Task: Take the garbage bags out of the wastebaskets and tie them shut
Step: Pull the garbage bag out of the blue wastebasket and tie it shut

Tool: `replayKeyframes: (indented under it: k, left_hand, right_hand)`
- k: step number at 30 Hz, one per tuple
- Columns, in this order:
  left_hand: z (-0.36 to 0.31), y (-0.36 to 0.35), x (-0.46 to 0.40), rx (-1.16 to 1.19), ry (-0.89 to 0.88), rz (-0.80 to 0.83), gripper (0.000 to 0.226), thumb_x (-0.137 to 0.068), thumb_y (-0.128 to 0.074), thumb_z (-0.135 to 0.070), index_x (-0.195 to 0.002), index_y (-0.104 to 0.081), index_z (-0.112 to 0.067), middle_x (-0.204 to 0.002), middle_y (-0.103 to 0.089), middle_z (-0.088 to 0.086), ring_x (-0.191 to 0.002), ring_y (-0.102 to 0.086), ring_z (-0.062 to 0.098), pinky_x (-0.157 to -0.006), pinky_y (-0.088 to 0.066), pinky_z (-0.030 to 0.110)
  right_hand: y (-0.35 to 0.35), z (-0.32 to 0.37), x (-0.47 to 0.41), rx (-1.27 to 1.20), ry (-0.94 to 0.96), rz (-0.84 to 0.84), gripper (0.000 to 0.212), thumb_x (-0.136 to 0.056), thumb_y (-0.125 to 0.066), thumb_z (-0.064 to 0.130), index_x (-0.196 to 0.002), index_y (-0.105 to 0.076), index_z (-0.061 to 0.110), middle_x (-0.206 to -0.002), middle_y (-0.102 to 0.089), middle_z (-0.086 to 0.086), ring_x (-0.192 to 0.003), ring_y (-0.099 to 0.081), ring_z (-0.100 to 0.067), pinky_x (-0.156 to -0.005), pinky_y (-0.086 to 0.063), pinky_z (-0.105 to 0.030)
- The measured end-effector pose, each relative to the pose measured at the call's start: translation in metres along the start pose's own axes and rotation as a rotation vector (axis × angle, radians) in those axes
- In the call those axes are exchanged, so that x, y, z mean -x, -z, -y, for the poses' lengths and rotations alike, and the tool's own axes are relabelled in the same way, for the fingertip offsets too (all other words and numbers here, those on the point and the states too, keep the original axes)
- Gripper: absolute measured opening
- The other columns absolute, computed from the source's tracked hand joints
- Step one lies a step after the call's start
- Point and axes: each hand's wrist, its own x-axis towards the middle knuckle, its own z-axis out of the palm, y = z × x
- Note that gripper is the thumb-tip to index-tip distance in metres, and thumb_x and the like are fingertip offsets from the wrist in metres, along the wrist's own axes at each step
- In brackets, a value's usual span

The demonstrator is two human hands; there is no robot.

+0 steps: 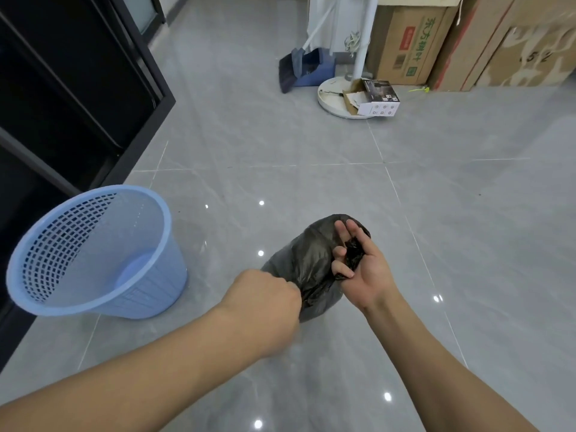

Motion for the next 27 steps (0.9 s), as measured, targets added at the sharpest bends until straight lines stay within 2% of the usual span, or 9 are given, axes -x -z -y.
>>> replayKeyframes:
  k: [3,10,12,15,16,18,21,24,27]
  left_hand:
    - [0.011,0.022,0.004,-0.062,-0.089,-0.123,0.019,-0.091,-0.038,-0.015,-0.074,-0.029,-0.015,-0.063,-0.033,0.001,-0.048,-0.028,0.017,-0.046,-0.018,0.029]
    - [0.048,0.050,0.006,-0.115,-0.002,-0.176,0.028,-0.098,-0.032,-0.039,-0.087,-0.049,-0.020,-0.060,-0.033,-0.003,-0.047,-0.027,0.016,-0.046,-0.018,0.029]
    - [0.055,0.047,0.013,-0.027,-0.007,-0.174,0.029,-0.097,-0.028,-0.040,-0.086,-0.045,-0.020,-0.060,-0.036,-0.003,-0.047,-0.030,0.016,-0.047,-0.019,0.032]
    - [0.062,0.041,0.016,0.168,-0.049,-0.166,0.021,-0.096,-0.027,-0.035,-0.079,-0.033,-0.024,-0.063,-0.042,-0.005,-0.051,-0.036,0.011,-0.046,-0.019,0.029]
    - [0.065,0.038,0.014,0.208,-0.056,-0.178,0.021,-0.096,-0.028,-0.035,-0.079,-0.032,-0.025,-0.065,-0.044,-0.006,-0.053,-0.038,0.011,-0.047,-0.021,0.028]
    - [0.073,0.031,0.006,0.248,-0.045,-0.216,0.022,-0.097,-0.029,-0.036,-0.082,-0.038,-0.024,-0.072,-0.051,-0.007,-0.061,-0.046,0.014,-0.052,-0.028,0.029]
    - [0.084,0.015,-0.008,0.278,0.007,-0.229,0.024,-0.097,-0.032,-0.039,-0.085,-0.046,-0.023,-0.079,-0.053,-0.008,-0.073,-0.050,0.017,-0.060,-0.031,0.032]
    - [0.091,-0.003,-0.020,0.362,0.054,-0.187,0.026,-0.097,-0.038,-0.041,-0.084,-0.049,-0.022,-0.083,-0.049,-0.007,-0.083,-0.048,0.018,-0.069,-0.036,0.032]
    - [0.095,-0.019,-0.030,0.482,0.111,-0.124,0.025,-0.099,-0.037,-0.039,-0.090,-0.054,-0.022,-0.095,-0.049,-0.005,-0.099,-0.044,0.019,-0.086,-0.040,0.035]
  right_hand:
    - [-0.009,-0.003,0.001,0.134,-0.009,0.043,0.025,-0.095,-0.052,0.028,-0.084,-0.074,0.020,-0.104,-0.067,0.001,-0.058,-0.051,-0.011,-0.033,-0.026,-0.018]
    - [-0.023,-0.006,0.000,0.390,0.026,0.066,0.022,-0.098,-0.047,0.025,-0.106,-0.062,0.012,-0.115,-0.070,-0.011,-0.060,-0.048,-0.011,-0.039,-0.028,-0.018]
    - [-0.023,-0.004,0.002,0.485,0.045,0.079,0.027,-0.097,-0.047,0.026,-0.114,-0.060,0.009,-0.117,-0.070,-0.010,-0.061,-0.048,-0.011,-0.042,-0.029,-0.019]
    - [-0.023,-0.006,0.008,0.635,-0.060,0.202,0.039,-0.088,-0.053,0.032,-0.114,-0.065,0.006,-0.116,-0.069,-0.013,-0.087,-0.065,-0.025,-0.070,-0.050,-0.026]
    - [-0.022,-0.008,0.010,0.687,-0.120,0.240,0.042,-0.085,-0.055,0.034,-0.112,-0.067,0.006,-0.116,-0.068,-0.016,-0.100,-0.066,-0.029,-0.084,-0.052,-0.032]
    - [-0.021,-0.011,0.013,0.773,-0.244,0.282,0.044,-0.082,-0.055,0.038,-0.111,-0.070,0.008,-0.118,-0.067,-0.017,-0.111,-0.063,-0.031,-0.092,-0.051,-0.037]
    - [-0.022,-0.013,0.014,0.886,-0.354,0.328,0.047,-0.081,-0.061,0.049,-0.112,-0.070,0.015,-0.118,-0.069,-0.012,-0.112,-0.064,-0.028,-0.097,-0.049,-0.039]
    - [-0.028,-0.013,0.015,1.159,-0.322,0.328,0.064,-0.064,-0.077,0.063,-0.102,-0.072,0.012,-0.106,-0.074,-0.008,-0.102,-0.069,-0.022,-0.100,-0.048,-0.043]
    - [-0.031,-0.010,0.012,1.345,-0.328,0.301,0.067,-0.055,-0.085,0.059,-0.093,-0.070,0.006,-0.095,-0.075,-0.007,-0.092,-0.071,-0.021,-0.097,-0.050,-0.043]
